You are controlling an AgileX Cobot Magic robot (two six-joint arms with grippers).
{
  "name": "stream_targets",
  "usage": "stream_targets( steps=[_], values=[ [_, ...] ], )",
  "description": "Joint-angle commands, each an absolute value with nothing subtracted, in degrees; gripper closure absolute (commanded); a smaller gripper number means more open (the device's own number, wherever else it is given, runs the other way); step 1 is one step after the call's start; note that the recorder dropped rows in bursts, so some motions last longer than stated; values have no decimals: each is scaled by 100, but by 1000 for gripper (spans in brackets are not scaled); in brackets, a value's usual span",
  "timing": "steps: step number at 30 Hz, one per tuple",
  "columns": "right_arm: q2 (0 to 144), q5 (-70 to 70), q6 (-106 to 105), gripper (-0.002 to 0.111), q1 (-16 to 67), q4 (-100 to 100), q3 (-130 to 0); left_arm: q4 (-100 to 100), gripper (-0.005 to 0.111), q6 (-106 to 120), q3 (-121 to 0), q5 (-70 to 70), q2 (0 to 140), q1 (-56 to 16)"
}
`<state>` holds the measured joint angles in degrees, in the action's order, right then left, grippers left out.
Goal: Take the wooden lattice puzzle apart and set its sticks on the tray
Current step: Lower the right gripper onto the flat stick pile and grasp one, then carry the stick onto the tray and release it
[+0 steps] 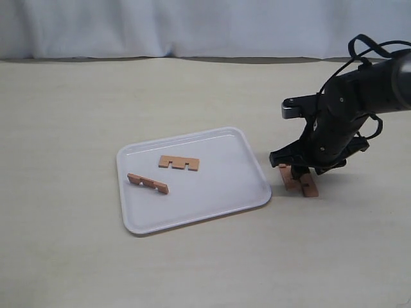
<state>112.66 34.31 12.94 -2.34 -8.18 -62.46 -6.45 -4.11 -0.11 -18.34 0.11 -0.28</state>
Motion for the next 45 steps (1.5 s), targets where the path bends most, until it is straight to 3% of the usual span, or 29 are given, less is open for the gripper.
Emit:
stream_targets(
  steps=[1, 3, 5, 9, 22, 28, 37, 42, 45],
  values=[
    [11381, 3394, 1329, 62, -266, -818, -6252, -648, 107, -431, 0, -1769, 0, -71],
    [11392, 3394, 1329, 62, -266, -818, -6252, -648, 107, -431, 0, -1769, 0, -71],
    [11392, 3394, 1329, 69, -266, -818, -6252, -648, 107, -431, 0, -1769, 0, -71],
    [11392, 3394, 1329, 104, -266, -818, -6252, -648, 107, -431, 0, -1769, 0, -71],
    [10162, 3542, 985, 104, -245, -947, -6322, -648, 107, -431, 0, -1769, 0, -71],
    [9978, 3769, 896, 104, 471, -944, -6596, -648, 107, -431, 0, -1769, 0, -71],
    [11125, 3778, 1279, 104, 1871, -944, -7543, -648, 107, -431, 0, -1769, 0, -71],
    [11720, 3766, 1700, 103, 2016, -990, -7997, -648, 107, -431, 0, -1769, 0, -71],
    [11955, 3766, 2070, 97, 2005, -1265, -8095, -648, 107, -431, 0, -1769, 0, -71]
  ],
)
